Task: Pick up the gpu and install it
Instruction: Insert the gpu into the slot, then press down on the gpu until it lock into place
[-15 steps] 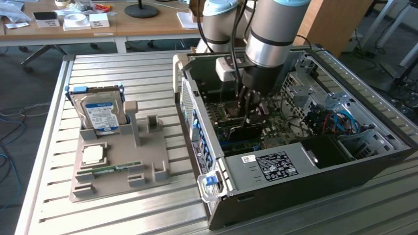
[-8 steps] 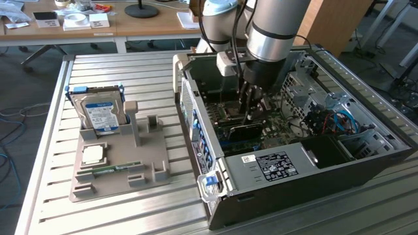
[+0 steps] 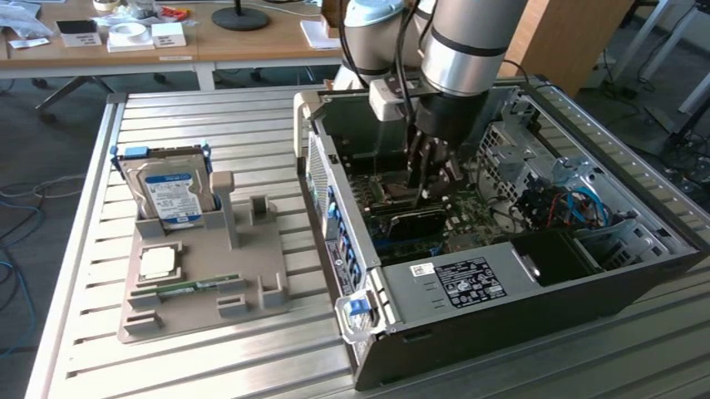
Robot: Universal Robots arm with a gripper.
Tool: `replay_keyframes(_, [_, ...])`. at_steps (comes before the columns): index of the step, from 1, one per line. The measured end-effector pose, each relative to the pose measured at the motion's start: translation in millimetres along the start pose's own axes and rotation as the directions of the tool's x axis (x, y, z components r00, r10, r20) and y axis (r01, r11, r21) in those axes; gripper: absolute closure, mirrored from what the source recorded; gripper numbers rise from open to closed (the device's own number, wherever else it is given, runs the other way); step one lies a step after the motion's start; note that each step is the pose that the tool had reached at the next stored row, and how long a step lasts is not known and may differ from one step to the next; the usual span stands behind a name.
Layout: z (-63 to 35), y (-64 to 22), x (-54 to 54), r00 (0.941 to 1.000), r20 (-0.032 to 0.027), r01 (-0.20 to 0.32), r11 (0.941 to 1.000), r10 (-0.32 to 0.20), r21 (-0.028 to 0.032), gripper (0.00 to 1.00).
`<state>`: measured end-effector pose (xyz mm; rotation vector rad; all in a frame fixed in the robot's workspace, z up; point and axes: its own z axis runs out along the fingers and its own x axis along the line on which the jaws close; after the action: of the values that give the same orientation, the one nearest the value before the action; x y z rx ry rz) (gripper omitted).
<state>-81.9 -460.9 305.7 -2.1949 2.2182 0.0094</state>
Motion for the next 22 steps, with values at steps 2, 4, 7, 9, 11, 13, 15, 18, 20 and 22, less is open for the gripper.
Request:
replay_keyframes(2, [-2.7,0.0,0.0,1.0,-0.0001,0.0,1.0,0.0,0.0,0.6])
replay_keyframes(4, [-5.0,-0.1,-0.1,1.0,-0.0004,0.0,1.0,0.0,0.0,0.6])
replay_keyframes(7, [-7.1,-0.1,-0.1,1.0,-0.0006,0.0,1.0,0.0,0.0001,0.6])
replay_keyframes(9, [-7.0,-0.1,-0.1,1.0,-0.0004,0.0,1.0,0.0,0.0001,0.6])
replay_keyframes(11, [-7.2,-0.1,-0.1,1.0,-0.0007,0.0,1.0,0.0,0.0,0.6])
replay_keyframes(13, [-7.2,-0.1,-0.1,1.0,-0.0007,0.0,1.0,0.0,0.0,0.6])
replay_keyframes(15, [-7.2,-0.1,-0.1,1.0,-0.0007,0.0,1.0,0.0,0.0001,0.6])
replay_keyframes(18, [-7.2,-0.1,-0.1,1.0,-0.0007,0.0,1.0,0.0,0.0,0.6])
replay_keyframes(20, [-7.2,-0.1,-0.1,1.0,-0.0007,0.0,1.0,0.0,0.0,0.6])
replay_keyframes(22, [-7.2,-0.1,-0.1,1.0,-0.0007,0.0,1.0,0.0,0.0,0.61])
